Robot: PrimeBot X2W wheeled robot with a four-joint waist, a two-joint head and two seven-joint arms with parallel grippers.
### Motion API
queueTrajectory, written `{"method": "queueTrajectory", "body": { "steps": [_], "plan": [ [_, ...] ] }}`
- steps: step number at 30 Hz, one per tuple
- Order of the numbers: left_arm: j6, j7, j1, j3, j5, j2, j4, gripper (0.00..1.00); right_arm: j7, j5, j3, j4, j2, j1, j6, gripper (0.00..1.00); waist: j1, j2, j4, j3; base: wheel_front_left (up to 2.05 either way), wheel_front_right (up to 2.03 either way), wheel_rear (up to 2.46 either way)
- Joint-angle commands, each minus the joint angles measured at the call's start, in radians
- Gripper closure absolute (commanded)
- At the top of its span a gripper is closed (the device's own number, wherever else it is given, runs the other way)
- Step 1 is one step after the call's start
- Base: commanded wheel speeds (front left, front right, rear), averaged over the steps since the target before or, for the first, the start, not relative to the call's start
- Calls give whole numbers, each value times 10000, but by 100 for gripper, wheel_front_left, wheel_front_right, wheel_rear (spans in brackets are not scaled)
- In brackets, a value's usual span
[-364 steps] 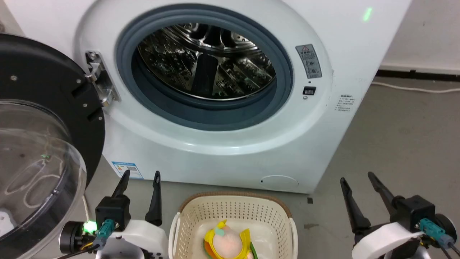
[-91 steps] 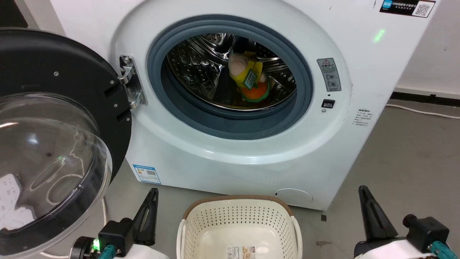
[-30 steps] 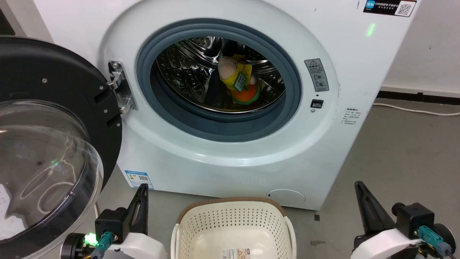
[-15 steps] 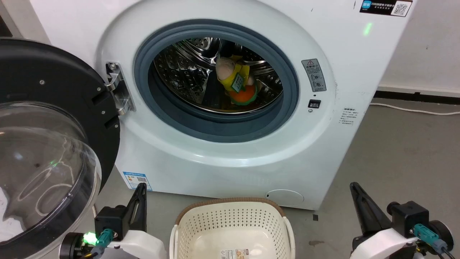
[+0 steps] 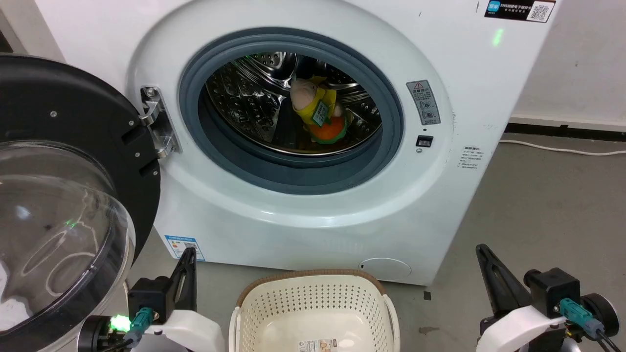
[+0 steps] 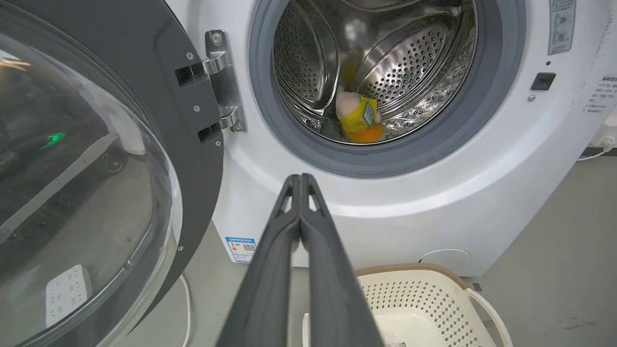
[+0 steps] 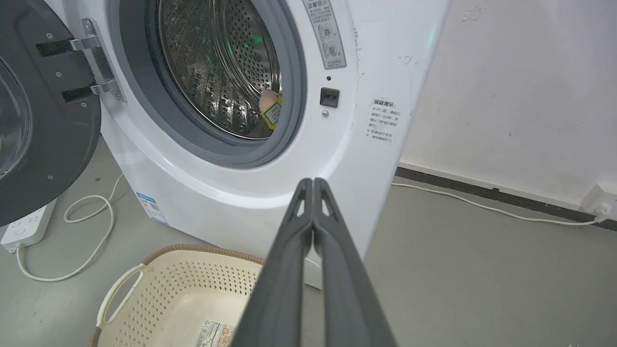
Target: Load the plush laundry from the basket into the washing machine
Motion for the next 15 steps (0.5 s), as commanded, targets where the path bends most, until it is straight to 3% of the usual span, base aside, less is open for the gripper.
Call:
{"method": "queueTrajectory", "body": {
  "steps": [1, 15],
  "plan": [
    [58, 42, -176, 61, 80, -15, -65, 100, 52, -98, -32, -78, -4, -125, 6, 100, 0, 0, -5, -2, 0, 0, 0],
    [74, 87, -183, 76, 99, -22, -81, 100, 97, -149, -35, -93, -4, -135, 6, 100, 0, 0, -18, -6, 0, 0, 0]
  ]
}}
